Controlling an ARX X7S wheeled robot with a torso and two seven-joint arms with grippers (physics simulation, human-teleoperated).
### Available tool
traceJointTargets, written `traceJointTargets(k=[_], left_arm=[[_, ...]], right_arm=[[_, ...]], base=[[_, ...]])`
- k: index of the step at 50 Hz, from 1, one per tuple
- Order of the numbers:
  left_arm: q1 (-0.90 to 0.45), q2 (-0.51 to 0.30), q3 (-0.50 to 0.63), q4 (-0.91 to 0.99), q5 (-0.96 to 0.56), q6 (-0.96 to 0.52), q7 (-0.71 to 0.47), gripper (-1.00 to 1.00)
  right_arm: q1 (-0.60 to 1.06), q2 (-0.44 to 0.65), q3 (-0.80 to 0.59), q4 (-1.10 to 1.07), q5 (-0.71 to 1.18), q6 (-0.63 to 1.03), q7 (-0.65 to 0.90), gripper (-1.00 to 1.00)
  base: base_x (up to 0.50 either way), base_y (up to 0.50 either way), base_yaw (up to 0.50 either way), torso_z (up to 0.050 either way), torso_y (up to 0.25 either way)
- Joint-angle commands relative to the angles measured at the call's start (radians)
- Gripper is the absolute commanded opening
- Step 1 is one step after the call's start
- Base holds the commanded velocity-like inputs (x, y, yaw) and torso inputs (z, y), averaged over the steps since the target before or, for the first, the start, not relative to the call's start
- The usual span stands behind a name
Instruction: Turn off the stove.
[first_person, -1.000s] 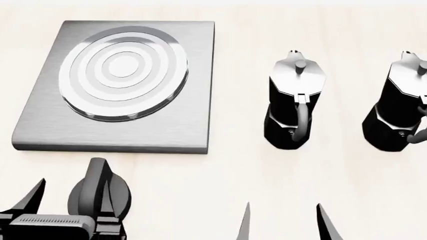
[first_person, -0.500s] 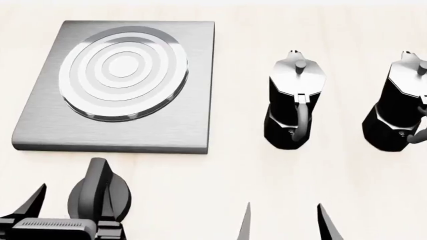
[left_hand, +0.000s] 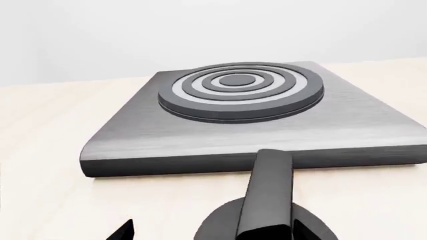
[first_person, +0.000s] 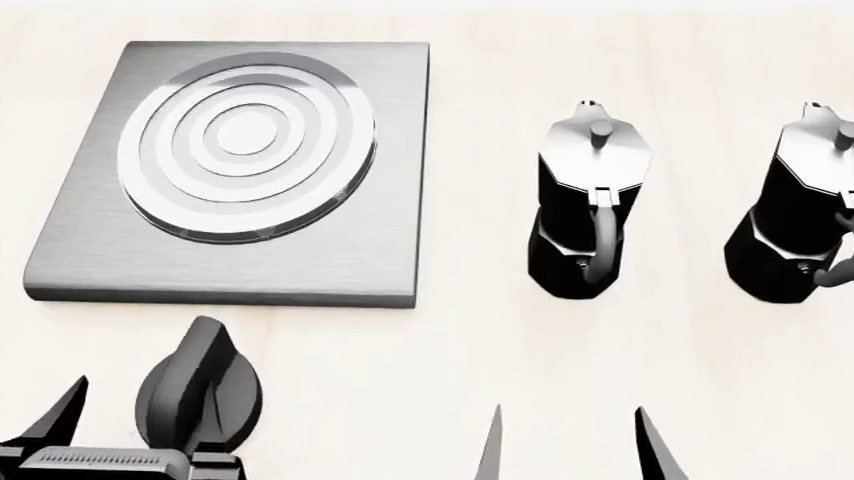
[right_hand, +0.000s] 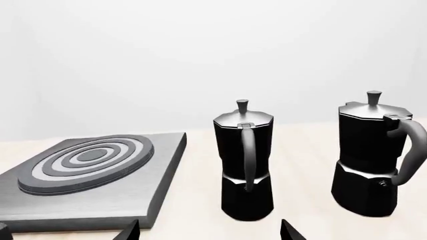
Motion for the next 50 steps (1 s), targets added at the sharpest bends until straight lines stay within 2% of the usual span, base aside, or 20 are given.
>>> traceJointTargets(k=[1, 50], left_arm=[[0.033, 0.004, -0.040, 0.022, -0.007, 0.010, 0.007, 1.00], [0.108, -0.040, -0.063, 0.091, -0.041, 0.002, -0.040, 1.00]], right_arm=[[-0.001, -0.017, 0.021, 0.004, -0.014, -0.003, -0.022, 1.00], [0.002, -0.005, 0.002, 0.006, -0.013, -0.008, -0.007, 1.00]], base=[[0.00, 0.00, 0.00, 0.000, 0.000], [0.00, 0.00, 0.00, 0.000, 0.000]])
